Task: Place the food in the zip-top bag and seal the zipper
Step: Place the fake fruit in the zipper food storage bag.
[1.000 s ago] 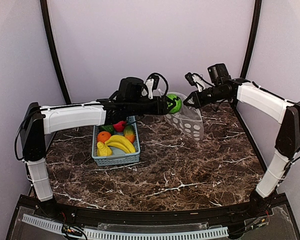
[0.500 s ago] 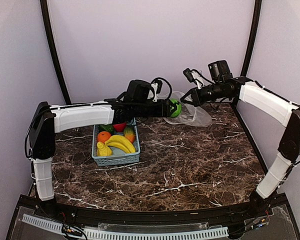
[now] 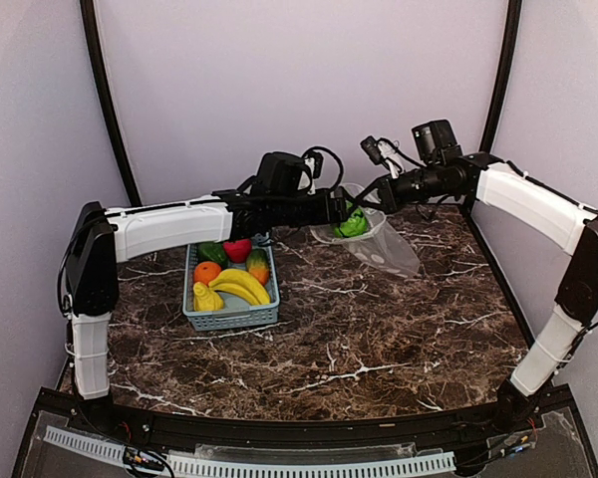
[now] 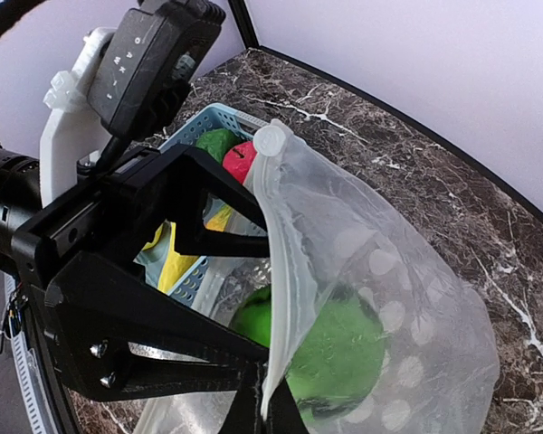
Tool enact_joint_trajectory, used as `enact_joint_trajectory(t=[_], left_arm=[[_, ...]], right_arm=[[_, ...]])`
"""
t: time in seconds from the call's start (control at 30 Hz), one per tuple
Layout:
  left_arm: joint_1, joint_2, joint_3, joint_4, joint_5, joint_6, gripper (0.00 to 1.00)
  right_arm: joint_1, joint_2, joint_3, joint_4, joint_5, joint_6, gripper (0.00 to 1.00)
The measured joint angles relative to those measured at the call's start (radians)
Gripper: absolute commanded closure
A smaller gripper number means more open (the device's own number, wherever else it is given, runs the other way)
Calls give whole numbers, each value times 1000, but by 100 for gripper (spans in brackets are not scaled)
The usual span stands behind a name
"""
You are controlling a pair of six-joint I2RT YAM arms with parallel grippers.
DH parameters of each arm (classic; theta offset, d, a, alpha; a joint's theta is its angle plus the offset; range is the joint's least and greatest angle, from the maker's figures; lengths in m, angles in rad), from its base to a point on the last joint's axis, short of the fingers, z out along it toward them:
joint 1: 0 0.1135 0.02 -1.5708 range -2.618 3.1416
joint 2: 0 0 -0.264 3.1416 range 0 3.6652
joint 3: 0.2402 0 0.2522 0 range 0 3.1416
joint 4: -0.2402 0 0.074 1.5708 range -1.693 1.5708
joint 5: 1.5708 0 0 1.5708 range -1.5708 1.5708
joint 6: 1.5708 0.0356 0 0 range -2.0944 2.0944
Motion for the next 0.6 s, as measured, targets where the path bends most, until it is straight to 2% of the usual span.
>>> enact_joint_trajectory(t=[0.37, 0.6], left_arm=[[-6, -2, 0, -4, 34, 2, 1], [-6, -88, -57, 34, 150, 83, 1]], right_arm=[[-47, 0, 1, -2, 27, 0, 100], [-62, 0, -23, 7, 49, -26, 100]])
